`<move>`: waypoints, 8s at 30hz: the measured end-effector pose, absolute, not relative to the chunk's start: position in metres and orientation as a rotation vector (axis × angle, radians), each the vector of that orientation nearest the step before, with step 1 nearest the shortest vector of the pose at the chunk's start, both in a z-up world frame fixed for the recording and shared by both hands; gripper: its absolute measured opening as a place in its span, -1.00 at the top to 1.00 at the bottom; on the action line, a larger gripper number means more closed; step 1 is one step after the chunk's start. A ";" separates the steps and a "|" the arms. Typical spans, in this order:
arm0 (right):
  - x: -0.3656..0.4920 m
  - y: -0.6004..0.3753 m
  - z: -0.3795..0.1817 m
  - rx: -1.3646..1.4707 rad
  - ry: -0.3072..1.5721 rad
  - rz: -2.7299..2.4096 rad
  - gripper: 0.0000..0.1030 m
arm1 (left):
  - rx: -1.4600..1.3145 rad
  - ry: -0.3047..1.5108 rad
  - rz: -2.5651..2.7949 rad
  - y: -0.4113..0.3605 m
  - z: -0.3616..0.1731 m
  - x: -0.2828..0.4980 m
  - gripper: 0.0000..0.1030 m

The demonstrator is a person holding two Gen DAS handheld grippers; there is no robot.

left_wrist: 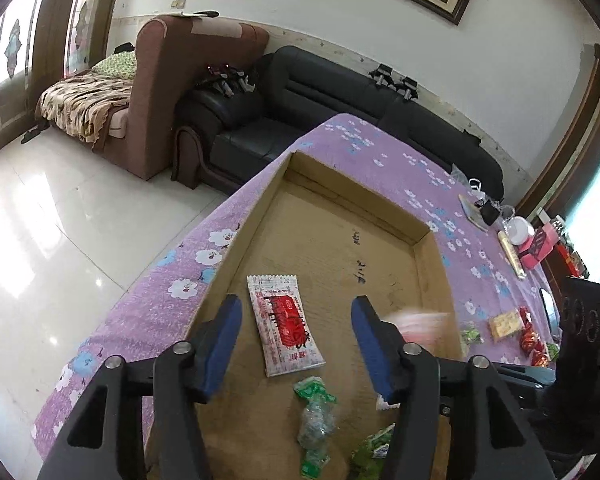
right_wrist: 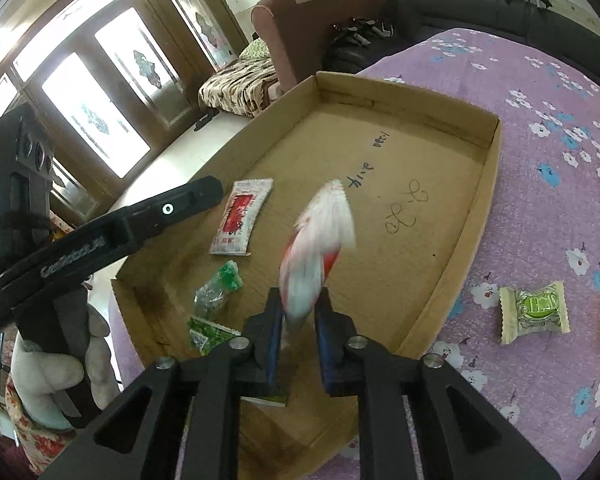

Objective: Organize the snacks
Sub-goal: 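Carry both red-and-white packets over the tray and open both grippers, then grasp a dark red pastry packet with right gripper while left reaches toward candy, then grasp the green-and-white candy packet with the left gripper, then carry both held packets over the tray and open both grippers, then grasp another dark red pastry packet with the right gripper, then grasp the yellow cake bar with the left gripper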

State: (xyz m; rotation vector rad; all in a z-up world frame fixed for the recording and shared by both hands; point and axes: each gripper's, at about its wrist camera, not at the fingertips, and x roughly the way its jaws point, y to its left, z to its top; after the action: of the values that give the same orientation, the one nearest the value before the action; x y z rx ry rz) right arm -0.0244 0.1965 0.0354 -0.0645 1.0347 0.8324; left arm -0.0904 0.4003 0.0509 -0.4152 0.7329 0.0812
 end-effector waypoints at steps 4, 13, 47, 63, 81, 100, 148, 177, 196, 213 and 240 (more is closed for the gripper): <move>-0.029 0.191 0.043 -0.052 1.016 0.826 0.41 | -0.436 0.717 0.068 0.398 0.059 -0.100 -0.26; -0.047 0.155 0.063 -0.010 0.945 0.805 0.20 | -0.478 0.685 0.022 0.379 0.081 -0.126 -0.45; -0.021 -0.154 0.035 0.254 0.877 0.241 0.01 | -0.101 0.873 -0.315 0.166 0.055 -0.074 -0.53; -0.010 -0.151 0.012 0.245 0.891 0.246 0.41 | 0.138 1.057 -0.307 0.143 0.010 0.007 -0.21; -0.015 -0.149 0.013 0.243 0.882 0.251 0.42 | 0.101 0.940 -0.251 0.118 0.008 -0.017 0.61; -0.047 -0.132 0.046 0.302 0.813 0.274 0.41 | -0.265 0.757 -0.225 0.245 0.069 -0.113 0.61; -0.041 0.104 0.083 -0.014 0.809 0.588 -0.11 | -0.376 0.713 -0.123 0.333 0.101 -0.095 -0.45; 0.011 -0.149 0.028 0.382 0.905 0.168 -0.10 | -0.303 0.971 -0.442 0.120 0.015 -0.073 -0.68; 0.033 -0.137 0.019 0.319 0.893 0.155 0.41 | -0.086 1.042 -0.495 0.093 0.026 -0.035 -0.41; 0.035 -0.158 0.027 0.430 0.885 0.216 0.43 | 0.273 0.977 -0.543 0.038 0.019 0.060 -0.40; 0.032 -0.160 0.029 0.452 0.870 0.230 0.43 | 0.227 0.975 -0.488 0.046 0.017 0.054 0.33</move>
State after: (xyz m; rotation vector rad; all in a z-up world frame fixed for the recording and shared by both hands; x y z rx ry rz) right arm 0.0325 -0.1604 0.0285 0.4524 0.8696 0.2303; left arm 0.0542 0.0459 0.0173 0.2268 0.9755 -0.4880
